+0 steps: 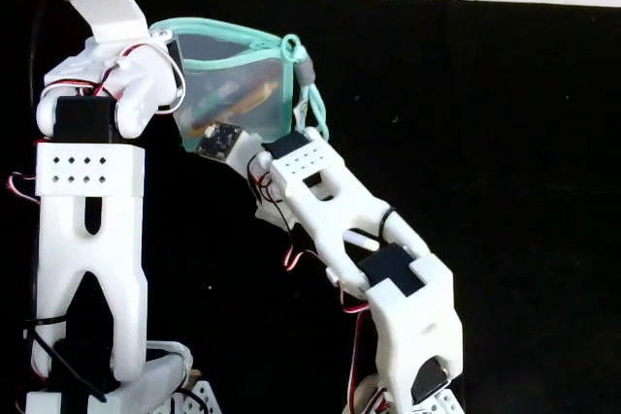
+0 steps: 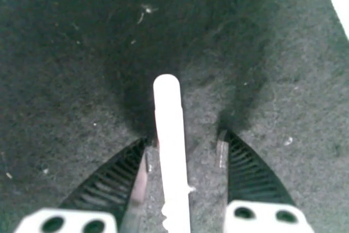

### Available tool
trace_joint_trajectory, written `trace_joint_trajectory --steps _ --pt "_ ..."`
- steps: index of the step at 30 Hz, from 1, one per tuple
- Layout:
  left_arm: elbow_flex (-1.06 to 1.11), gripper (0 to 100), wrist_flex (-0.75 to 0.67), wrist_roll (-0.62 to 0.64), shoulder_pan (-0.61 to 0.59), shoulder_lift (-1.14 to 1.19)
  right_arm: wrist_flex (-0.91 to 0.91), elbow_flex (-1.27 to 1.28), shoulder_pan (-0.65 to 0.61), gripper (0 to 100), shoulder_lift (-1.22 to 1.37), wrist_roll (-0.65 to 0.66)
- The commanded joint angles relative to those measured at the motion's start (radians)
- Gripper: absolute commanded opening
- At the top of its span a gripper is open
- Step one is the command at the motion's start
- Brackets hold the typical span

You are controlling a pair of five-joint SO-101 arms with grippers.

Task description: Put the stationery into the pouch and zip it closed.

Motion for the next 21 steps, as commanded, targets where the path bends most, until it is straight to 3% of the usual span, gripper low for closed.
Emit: trace_joint_trajectory --steps 1,5,14,21 --pt "0.018 1 -0.002 0.006 0.004 0.044 -0.041 -0.042 0.007 17.0 0.005 0.023" --pt "0.005 1 -0.002 0.008 0.005 0.084 -0.048 -0.042 0.007 0.8 0.018 0.017" --pt "0.005 1 -0.002 0.008 0.004 0.081 -0.008 -0.048 0.012 0.7 0.004 0.008" --pt "0.005 1 -0.002 0.008 0.004 0.081 0.061 -0.016 0.015 0.7 -0.153 -0.112"
